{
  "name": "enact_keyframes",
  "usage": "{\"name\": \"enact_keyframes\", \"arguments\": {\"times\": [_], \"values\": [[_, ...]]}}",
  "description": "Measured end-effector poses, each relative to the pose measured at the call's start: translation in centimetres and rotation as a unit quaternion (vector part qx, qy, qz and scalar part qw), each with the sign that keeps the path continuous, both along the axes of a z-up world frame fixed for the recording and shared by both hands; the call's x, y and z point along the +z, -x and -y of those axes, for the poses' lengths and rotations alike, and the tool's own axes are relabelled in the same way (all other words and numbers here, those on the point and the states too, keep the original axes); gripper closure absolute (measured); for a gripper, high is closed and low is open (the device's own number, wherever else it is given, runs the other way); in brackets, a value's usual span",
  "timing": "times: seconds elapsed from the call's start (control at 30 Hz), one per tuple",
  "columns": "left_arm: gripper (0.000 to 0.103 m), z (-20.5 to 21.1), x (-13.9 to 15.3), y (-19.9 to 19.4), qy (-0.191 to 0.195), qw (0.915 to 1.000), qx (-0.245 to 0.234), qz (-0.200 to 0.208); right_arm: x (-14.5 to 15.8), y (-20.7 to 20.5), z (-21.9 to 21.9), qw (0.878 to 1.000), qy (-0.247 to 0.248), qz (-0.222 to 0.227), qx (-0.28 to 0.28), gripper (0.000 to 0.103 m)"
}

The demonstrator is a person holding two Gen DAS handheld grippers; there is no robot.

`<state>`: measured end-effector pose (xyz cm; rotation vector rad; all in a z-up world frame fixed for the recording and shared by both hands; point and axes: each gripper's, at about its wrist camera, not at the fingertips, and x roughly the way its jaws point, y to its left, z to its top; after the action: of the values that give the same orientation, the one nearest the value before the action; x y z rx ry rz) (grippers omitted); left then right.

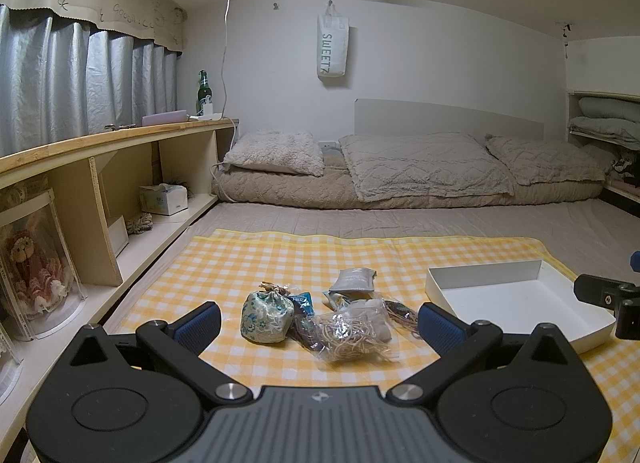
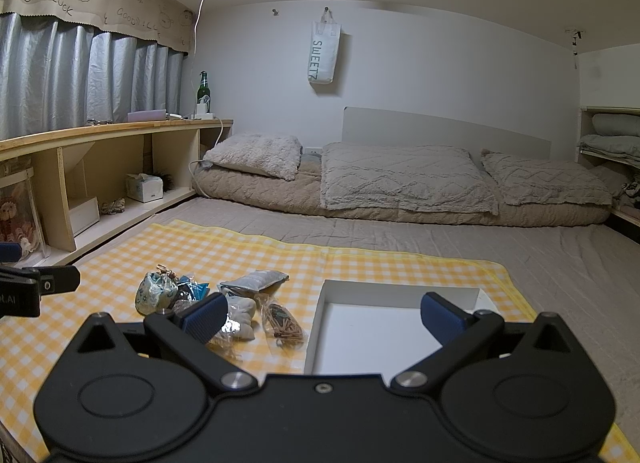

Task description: Organize soft objects

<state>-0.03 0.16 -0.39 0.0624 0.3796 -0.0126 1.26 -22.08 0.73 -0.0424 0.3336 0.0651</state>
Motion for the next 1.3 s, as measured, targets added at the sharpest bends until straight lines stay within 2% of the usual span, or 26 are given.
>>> {"name": "enact_keyframes", "arguments": {"times": [0.63,0.87,1.3], "values": [[0.000,-0.1,0.0,-0.1,0.001,1.0000,0.001,0.000,-0.1,0.1,0.0,1.000,-0.001,0.001,0.001,0.000],[0.000,-0.6,0.7,0.0,0.005,0.9998,0.010,0.014,0.3,0.7,-0.3,1.000,-0.009,0.011,0.002,0.000],[0.000,0.3,5.8,-2.9,-0.037,0.9960,0.016,0.080,5.1,-2.6,0.4,0.997,-0.022,0.065,0.024,0.000]]}}
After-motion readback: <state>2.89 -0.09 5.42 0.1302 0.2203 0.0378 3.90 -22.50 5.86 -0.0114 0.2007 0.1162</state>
